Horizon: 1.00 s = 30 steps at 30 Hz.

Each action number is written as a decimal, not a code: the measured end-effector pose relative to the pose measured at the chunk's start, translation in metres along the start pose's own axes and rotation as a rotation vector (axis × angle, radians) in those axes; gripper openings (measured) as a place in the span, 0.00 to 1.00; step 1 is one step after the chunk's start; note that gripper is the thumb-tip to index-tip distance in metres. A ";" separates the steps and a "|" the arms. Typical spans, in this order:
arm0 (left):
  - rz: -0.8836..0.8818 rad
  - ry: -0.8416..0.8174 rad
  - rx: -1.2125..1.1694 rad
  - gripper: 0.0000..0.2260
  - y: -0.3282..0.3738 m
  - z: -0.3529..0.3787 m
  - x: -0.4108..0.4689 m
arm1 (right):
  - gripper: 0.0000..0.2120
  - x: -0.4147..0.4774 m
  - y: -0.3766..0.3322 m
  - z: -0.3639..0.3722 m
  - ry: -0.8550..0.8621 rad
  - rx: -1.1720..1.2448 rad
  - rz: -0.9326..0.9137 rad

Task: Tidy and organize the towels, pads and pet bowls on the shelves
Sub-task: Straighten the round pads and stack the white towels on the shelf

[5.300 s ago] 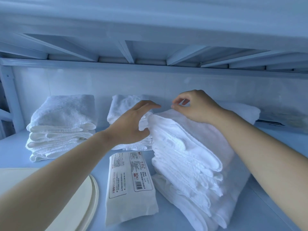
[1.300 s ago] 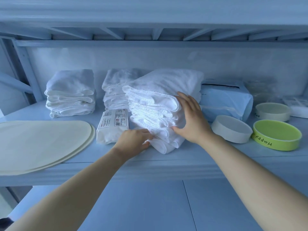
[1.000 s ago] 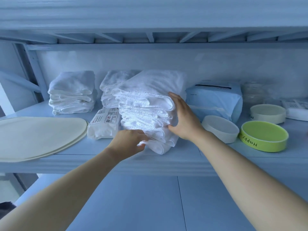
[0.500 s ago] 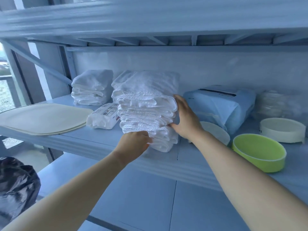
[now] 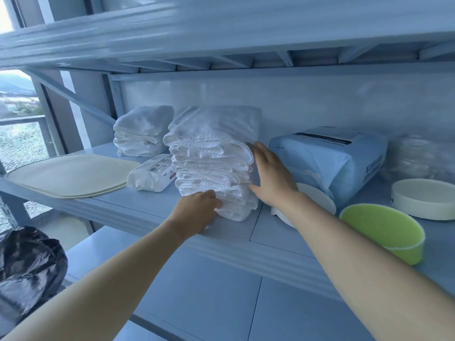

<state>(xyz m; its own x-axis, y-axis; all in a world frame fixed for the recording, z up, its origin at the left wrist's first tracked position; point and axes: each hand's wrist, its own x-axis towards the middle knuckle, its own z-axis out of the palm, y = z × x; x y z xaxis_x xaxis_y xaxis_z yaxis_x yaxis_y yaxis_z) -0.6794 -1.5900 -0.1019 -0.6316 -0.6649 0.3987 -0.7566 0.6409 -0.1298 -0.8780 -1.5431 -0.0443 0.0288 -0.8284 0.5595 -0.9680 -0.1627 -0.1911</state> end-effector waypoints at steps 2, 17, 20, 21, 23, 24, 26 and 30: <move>0.076 0.072 -0.011 0.13 -0.006 -0.001 -0.007 | 0.43 -0.006 -0.003 -0.002 0.011 0.008 0.018; 0.107 0.219 -0.038 0.17 -0.077 -0.015 -0.035 | 0.28 -0.040 -0.075 0.036 0.212 0.045 -0.225; 0.108 0.209 -0.014 0.14 -0.100 -0.014 -0.035 | 0.26 -0.030 -0.095 0.049 0.104 0.069 -0.225; 0.110 0.214 -0.001 0.11 -0.110 -0.014 -0.035 | 0.26 -0.025 -0.102 0.054 0.070 0.083 -0.221; 0.097 0.215 0.000 0.08 -0.131 -0.013 -0.036 | 0.26 -0.016 -0.116 0.064 0.025 0.095 -0.214; 0.073 0.204 -0.009 0.08 -0.141 -0.013 -0.036 | 0.25 -0.011 -0.124 0.070 0.006 0.098 -0.214; 0.021 0.191 -0.032 0.09 -0.162 -0.012 -0.037 | 0.25 0.000 -0.139 0.083 -0.030 0.096 -0.214; 0.010 0.196 -0.025 0.10 -0.204 -0.005 -0.035 | 0.25 0.026 -0.166 0.110 -0.056 0.067 -0.191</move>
<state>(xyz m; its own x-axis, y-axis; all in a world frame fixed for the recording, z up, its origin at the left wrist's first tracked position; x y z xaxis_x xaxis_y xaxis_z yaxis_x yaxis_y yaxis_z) -0.5022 -1.6959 -0.0844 -0.5920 -0.5724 0.5673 -0.7444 0.6581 -0.1129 -0.6890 -1.5961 -0.0866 0.2260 -0.8072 0.5452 -0.9248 -0.3537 -0.1403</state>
